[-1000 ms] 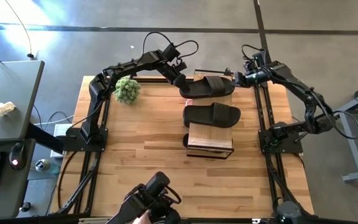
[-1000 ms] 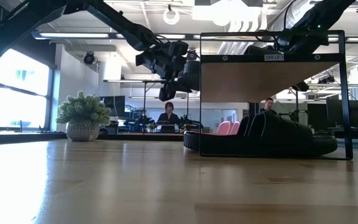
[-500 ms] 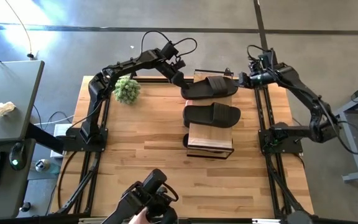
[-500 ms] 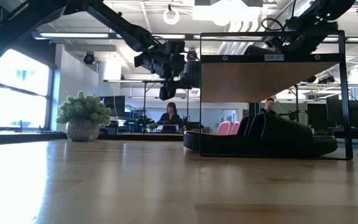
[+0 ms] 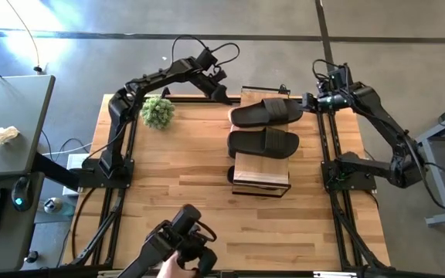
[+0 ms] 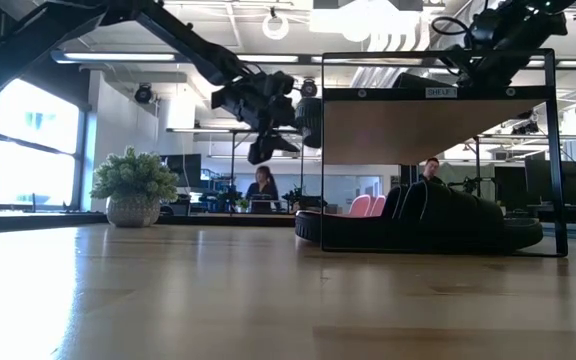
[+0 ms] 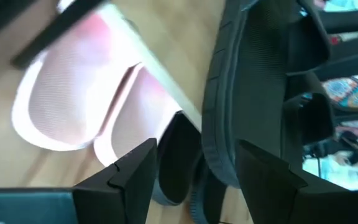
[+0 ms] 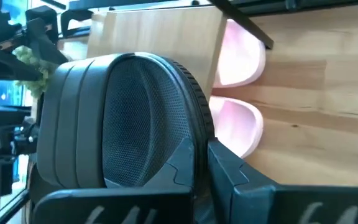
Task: Pick and place slides into the shelf
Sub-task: Put the black slipper on the shelf
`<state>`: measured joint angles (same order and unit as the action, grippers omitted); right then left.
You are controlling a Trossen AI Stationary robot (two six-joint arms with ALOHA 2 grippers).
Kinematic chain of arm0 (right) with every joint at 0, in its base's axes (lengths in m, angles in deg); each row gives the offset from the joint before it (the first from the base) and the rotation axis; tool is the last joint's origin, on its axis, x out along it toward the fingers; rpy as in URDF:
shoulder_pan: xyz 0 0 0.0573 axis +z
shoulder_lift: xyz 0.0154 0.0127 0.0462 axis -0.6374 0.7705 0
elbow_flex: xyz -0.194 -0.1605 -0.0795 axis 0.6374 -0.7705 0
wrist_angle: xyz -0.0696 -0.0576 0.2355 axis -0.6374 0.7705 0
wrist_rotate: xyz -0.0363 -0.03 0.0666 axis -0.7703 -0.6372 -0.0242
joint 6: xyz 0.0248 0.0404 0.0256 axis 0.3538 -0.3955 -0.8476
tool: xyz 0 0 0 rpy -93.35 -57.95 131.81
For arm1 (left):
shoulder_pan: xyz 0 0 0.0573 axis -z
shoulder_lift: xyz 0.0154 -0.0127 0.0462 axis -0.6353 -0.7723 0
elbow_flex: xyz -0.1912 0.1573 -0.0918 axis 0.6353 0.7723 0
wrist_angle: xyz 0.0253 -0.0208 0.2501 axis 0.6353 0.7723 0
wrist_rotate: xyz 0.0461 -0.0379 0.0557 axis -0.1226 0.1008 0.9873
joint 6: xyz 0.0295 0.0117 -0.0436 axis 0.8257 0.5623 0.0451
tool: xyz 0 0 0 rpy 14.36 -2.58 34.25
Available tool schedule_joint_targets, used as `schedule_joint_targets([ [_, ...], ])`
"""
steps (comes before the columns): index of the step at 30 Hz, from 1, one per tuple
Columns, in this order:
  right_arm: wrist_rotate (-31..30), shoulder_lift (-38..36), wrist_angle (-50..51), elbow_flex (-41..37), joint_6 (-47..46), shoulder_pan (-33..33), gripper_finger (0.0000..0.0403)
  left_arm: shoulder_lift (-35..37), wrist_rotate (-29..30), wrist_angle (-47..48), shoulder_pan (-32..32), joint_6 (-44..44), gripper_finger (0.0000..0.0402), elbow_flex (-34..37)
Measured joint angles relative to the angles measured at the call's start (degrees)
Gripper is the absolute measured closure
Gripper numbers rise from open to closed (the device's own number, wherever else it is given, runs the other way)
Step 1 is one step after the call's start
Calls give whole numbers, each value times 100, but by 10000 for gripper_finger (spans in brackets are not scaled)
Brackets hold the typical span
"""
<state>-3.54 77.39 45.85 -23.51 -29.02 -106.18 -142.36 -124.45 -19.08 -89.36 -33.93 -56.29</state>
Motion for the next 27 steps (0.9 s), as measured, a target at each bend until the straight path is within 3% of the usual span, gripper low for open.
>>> schedule_joint_targets([
  [9,-390,10,100,0,-240,578,402,0,499,32,-32,-146,204,0],
  [27,-992,-39,422,4,-997,1320,381,0,517,29,-32,-161,204,0],
])
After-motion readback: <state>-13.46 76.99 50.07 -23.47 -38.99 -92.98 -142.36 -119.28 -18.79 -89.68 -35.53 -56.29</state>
